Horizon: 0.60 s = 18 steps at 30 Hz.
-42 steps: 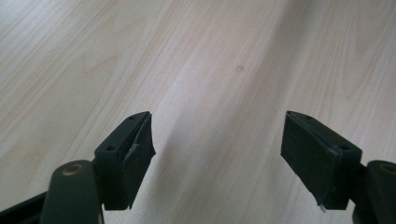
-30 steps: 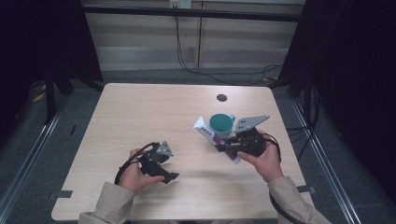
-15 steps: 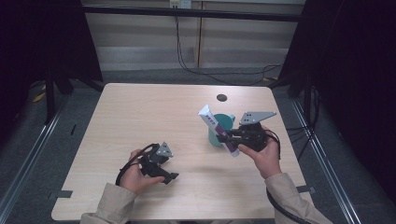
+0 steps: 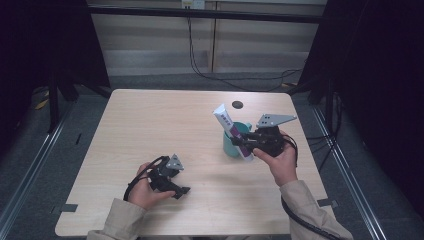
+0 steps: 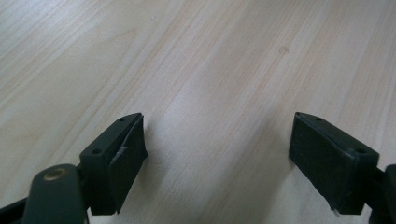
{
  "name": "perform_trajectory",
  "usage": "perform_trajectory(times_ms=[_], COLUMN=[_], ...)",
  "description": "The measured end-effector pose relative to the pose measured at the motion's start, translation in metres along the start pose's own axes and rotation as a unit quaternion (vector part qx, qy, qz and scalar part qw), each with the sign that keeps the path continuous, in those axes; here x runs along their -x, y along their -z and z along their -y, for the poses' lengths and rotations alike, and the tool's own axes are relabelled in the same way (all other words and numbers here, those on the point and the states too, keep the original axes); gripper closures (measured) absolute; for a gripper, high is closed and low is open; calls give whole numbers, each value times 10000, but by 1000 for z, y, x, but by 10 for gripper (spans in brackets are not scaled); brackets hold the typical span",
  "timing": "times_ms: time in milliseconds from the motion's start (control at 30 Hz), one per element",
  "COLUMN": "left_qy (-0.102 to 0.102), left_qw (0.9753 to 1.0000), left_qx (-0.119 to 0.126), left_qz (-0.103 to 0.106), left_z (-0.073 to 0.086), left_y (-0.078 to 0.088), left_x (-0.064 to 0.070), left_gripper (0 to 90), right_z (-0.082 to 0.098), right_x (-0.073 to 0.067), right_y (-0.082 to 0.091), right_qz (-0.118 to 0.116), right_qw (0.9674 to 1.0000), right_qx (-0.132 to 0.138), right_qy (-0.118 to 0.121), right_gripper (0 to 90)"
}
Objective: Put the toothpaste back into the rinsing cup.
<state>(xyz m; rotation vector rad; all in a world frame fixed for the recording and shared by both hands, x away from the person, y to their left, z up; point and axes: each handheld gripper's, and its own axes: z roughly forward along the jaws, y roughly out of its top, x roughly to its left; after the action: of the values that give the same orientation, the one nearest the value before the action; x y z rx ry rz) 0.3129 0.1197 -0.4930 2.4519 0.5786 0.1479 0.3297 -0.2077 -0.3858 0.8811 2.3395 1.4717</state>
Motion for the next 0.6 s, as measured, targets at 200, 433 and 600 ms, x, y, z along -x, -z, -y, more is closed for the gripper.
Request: perform_trajectory(times_ms=[200, 433, 600], left_qy=[-25, -14, -36], left_qw=[9999, 9995, 9990], left_qx=[117, 317, 435], left_qz=[0, 47, 53], left_z=[4, 9, 12], left_y=[-1, -1, -2], left_x=[-1, 0, 0], left_gripper=[154, 133, 102], right_z=[-4, -10, -14], right_x=[5, 8, 9], right_y=[-2, -5, -7], right_qz=[-6, 18, 31], right_qw=[9999, 9996, 9993], right_qx=[132, 229, 348], right_qy=[-86, -134, -167], right_gripper=[737, 737, 736])
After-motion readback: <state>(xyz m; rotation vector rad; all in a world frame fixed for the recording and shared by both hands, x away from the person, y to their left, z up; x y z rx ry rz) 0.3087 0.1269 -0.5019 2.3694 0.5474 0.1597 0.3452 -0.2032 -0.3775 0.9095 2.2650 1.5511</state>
